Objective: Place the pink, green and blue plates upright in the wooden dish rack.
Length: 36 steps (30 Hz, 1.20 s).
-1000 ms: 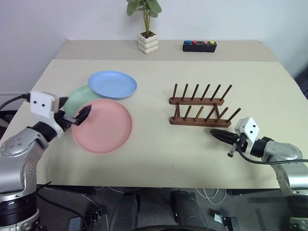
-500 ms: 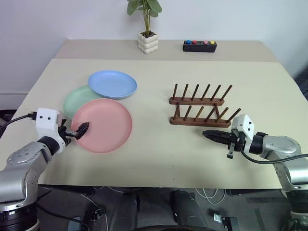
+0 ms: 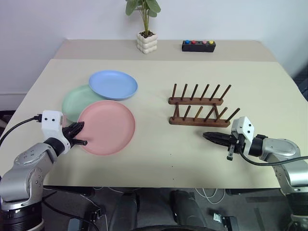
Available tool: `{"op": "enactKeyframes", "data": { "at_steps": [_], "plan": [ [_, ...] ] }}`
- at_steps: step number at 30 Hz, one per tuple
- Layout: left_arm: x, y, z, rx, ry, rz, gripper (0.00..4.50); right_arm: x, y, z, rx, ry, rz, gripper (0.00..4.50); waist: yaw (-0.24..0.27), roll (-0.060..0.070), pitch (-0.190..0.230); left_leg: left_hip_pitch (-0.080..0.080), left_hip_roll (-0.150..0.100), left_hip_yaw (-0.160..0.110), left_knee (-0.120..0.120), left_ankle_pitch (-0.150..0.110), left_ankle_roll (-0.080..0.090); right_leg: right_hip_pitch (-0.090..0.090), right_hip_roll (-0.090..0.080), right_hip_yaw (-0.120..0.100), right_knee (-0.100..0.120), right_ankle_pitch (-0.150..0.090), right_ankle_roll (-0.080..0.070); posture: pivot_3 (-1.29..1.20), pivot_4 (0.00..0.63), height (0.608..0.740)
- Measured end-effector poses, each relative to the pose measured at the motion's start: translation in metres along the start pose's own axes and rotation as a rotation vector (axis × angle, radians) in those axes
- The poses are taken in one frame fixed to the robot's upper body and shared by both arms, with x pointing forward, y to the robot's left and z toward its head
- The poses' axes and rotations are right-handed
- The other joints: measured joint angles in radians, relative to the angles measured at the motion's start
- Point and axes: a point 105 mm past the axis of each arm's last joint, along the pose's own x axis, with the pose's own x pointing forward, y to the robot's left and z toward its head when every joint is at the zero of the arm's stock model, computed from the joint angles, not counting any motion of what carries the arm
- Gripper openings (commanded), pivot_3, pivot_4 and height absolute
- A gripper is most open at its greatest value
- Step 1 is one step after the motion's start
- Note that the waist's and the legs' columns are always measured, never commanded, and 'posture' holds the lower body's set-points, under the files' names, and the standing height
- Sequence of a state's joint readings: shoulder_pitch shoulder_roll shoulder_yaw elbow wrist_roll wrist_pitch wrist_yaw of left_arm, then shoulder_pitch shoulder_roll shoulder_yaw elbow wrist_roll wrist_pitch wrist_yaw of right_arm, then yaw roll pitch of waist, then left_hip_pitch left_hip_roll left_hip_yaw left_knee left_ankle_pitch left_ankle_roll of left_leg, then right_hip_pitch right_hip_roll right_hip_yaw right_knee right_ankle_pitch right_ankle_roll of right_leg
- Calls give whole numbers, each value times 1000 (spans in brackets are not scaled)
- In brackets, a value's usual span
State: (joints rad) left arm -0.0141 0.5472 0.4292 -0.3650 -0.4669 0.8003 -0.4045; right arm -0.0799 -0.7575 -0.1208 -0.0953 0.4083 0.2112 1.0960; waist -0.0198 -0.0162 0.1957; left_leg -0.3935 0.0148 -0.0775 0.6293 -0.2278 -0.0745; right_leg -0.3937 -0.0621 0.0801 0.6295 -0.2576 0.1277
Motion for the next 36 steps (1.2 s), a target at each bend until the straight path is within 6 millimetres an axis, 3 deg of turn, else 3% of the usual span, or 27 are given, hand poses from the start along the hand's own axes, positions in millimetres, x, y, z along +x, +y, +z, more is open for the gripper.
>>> {"op": "enactKeyframes", "data": {
  "at_steps": [4, 8, 11, 14, 17, 19, 22, 24, 28, 31, 36],
  "plan": [
    [-7, -5, -4, 20, -23, -44, 67, -1, 1, 1, 3, 8, 8, 0, 0, 0, 0, 0, 0, 0, 0, 0, 0, 0, 0, 0, 0, 0, 0, 0, 150, 730],
    [-14, -23, 21, 17, -173, -148, 67, 1, 6, 19, -52, 15, 49, 0, 4, 0, 0, -1, 0, 0, 1, 0, 0, -1, -1, 0, 0, 0, -1, 0, 150, 730],
    [-10, -28, 46, 16, -267, -161, 0, 8, 3, 52, -83, -54, 77, 775, 3, -2, 1, -2, 0, 0, 1, 0, 0, -2, 0, 0, 0, 0, -1, 0, 150, 730],
    [-8, -31, 83, 43, -390, -150, 0, 14, 3, 86, -169, -114, 83, 2254, 5, -2, 1, -3, 0, 0, 1, 0, 0, -2, 0, -1, -1, 0, -1, 0, 150, 730],
    [-4, -33, 102, 69, -442, -112, 0, 17, 3, 107, -279, -137, 56, 3719, 4, -2, 1, -9, 0, 0, 0, 0, 0, -7, 0, -1, -1, 0, 0, 0, 150, 730],
    [1, -34, 110, 66, -462, -85, 0, 22, 5, 114, -335, -138, 52, 4457, 4, -3, 1, -13, 0, -1, 1, 0, 0, -12, 0, -1, 0, 2, 4, 0, 150, 730],
    [17, -44, 120, 46, -487, -53, 0, 45, 11, 120, -508, -124, 41, 4457, 4, -3, 1, -14, 0, -1, 2, 1, -1, -12, 0, -2, 1, 3, 3, 0, 150, 730],
    [28, -61, 132, 49, -518, -68, 0, 67, 19, 128, -672, -136, 42, 4457, 2, -3, 1, -13, 0, -1, 2, 1, -2, -12, 1, -2, 1, 3, 3, 0, 150, 730],
    [34, -87, 148, 36, -578, -122, 0, 100, 21, 129, -829, -132, 8, 4457, 2, -3, 1, -14, 0, -1, 1, 1, -2, -13, 0, -2, 0, 4, 4, 0, 150, 730],
    [36, -98, 149, 31, -579, -149, 0, 114, 18, 132, -912, -139, -32, 4457, 1, -3, 1, -14, 0, -2, 0, 2, -2, -15, 0, -2, 1, 4, 4, 0, 150, 730],
    [38, -108, 146, 31, -567, -174, 0, 122, 21, 134, -1031, -154, -44, 4457, 2, -3, 1, -14, 0, -2, 1, 2, -2, -14, 0, -2, 2, 4, 4, 0, 150, 730]
  ]
}}
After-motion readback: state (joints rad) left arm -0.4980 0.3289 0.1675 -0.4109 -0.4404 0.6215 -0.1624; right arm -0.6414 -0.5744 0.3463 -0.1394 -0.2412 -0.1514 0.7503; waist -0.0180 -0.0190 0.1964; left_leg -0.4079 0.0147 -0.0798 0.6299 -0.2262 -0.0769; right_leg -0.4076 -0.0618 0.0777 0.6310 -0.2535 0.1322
